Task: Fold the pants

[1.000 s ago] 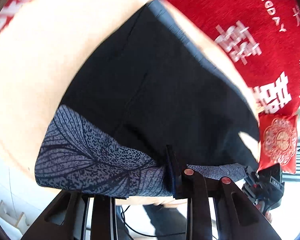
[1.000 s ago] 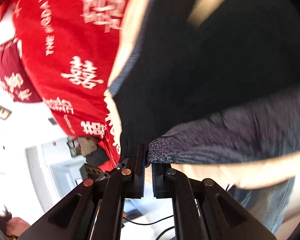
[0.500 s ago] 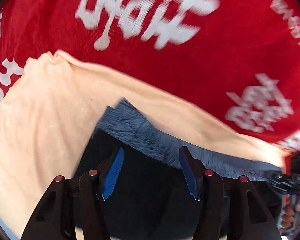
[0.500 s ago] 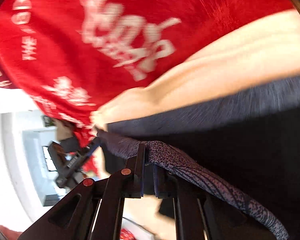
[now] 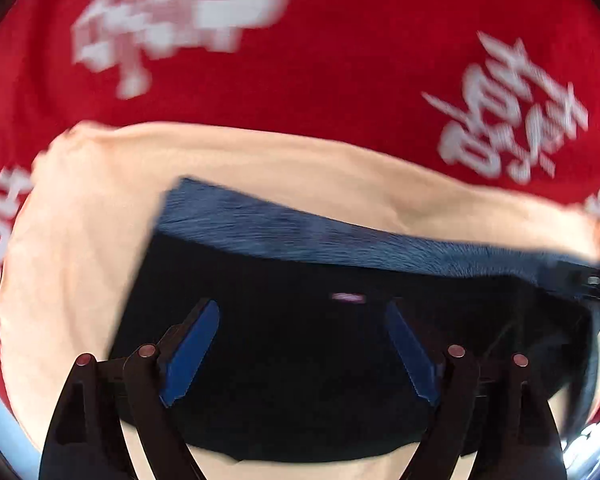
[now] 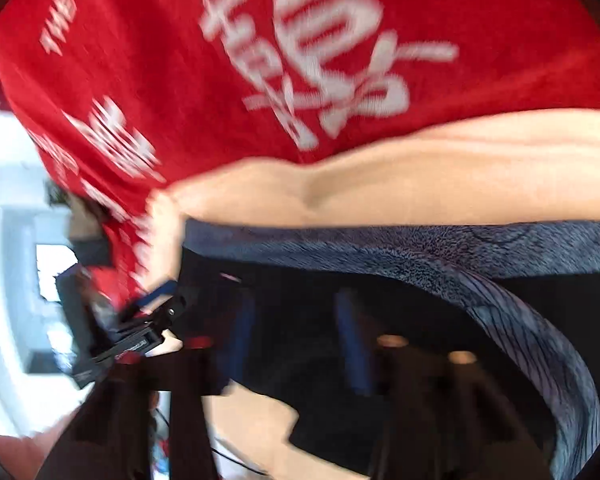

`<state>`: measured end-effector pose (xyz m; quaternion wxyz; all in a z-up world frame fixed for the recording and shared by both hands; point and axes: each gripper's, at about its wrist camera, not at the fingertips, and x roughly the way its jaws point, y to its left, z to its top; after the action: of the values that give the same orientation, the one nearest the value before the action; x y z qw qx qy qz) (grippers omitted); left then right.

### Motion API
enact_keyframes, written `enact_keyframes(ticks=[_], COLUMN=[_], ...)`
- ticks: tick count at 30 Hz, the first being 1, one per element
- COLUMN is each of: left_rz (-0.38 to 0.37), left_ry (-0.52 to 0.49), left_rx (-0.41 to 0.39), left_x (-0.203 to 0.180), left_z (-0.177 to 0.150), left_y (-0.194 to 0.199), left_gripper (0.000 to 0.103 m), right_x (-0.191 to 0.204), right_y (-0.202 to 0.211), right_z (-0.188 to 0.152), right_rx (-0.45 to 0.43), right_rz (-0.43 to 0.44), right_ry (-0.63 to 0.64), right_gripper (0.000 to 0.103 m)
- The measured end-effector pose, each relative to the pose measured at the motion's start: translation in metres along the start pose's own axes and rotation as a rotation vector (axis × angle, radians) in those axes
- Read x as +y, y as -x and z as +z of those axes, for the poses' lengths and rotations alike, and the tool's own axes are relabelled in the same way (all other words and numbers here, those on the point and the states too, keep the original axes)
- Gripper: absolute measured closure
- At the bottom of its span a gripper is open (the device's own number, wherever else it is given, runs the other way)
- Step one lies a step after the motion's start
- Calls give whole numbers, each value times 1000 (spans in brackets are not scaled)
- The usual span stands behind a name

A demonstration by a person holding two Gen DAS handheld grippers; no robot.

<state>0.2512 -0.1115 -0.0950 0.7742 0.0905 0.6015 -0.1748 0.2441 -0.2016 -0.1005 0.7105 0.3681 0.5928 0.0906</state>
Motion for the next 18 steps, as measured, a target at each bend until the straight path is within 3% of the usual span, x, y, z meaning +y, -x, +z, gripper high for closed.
enact_keyframes(ticks=[3,5,8,10,11,14,18], left_rz=[17,68,80,172,198,144,148], left_ry=[16,47,59,41,62,144,57], left_rx=[24,0,-15,-24,-19,12,35], left_x=[-21,-19,-17,-22,-18,-2,-21], left_z=[8,14,22,30,33,28,2], left_y=[-34,-47,-51,-51,-49,-33,-1], left_gripper=[17,17,17,17,17,17,17], right_x=[-11,-11,-3,0,4,10,-9], right_y=[-36,-43,-53,-48,-38,-9,34], right_z=[17,34,54,56,52,29,-14], right_rx=[45,1,4,-9,-23,-40,-51], right_rz=[-62,-69,-75,-60,-25,34,32], right_ry=[-24,1,12,14,17,42,48], right_gripper=[69,70,69,67,61,37,37])
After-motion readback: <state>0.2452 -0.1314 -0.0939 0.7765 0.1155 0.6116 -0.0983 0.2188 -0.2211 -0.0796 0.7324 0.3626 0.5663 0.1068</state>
